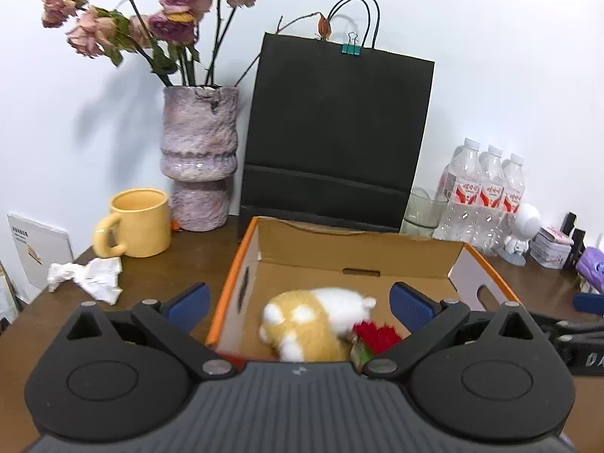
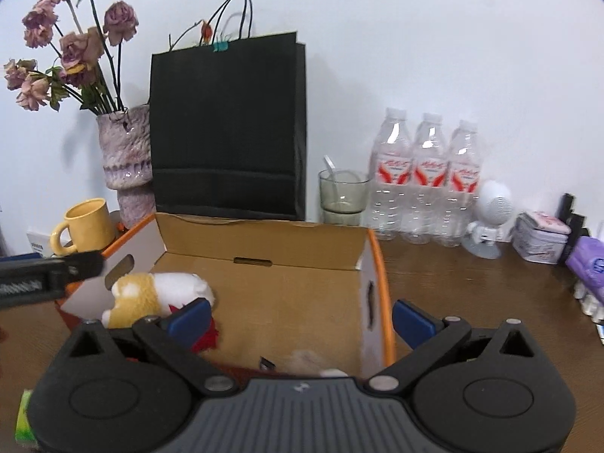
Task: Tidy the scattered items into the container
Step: 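Grasp the green tissue pack with the left tool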
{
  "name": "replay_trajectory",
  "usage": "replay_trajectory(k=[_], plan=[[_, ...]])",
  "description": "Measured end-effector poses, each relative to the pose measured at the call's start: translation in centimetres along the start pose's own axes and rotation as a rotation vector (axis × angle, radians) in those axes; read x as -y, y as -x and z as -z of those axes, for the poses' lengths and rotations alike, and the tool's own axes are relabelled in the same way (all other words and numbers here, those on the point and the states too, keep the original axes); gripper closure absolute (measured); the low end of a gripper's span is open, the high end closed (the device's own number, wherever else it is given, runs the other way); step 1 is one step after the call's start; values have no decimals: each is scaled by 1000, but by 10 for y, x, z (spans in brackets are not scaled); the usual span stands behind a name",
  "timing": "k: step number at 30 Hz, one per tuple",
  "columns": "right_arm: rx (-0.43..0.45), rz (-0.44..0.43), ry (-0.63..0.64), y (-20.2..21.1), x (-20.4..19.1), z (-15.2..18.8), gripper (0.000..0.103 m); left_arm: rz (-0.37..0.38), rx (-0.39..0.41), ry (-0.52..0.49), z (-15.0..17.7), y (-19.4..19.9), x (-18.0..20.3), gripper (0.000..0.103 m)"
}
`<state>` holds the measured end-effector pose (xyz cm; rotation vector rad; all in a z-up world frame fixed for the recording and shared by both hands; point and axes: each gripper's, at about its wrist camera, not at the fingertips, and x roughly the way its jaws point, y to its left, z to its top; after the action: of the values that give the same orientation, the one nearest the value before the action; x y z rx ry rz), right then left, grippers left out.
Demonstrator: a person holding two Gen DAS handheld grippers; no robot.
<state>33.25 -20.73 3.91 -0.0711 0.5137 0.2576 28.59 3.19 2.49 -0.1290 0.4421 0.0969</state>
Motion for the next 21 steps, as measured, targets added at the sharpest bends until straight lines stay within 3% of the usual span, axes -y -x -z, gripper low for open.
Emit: replay_trajectory(k=[9, 21], plan=[[-18, 41, 19, 46, 18, 35, 0, -61, -25, -13, 27, 46, -32, 0], [-108, 62, 30, 70, 21, 91, 0, -82, -147, 5, 77, 67, -57, 0]])
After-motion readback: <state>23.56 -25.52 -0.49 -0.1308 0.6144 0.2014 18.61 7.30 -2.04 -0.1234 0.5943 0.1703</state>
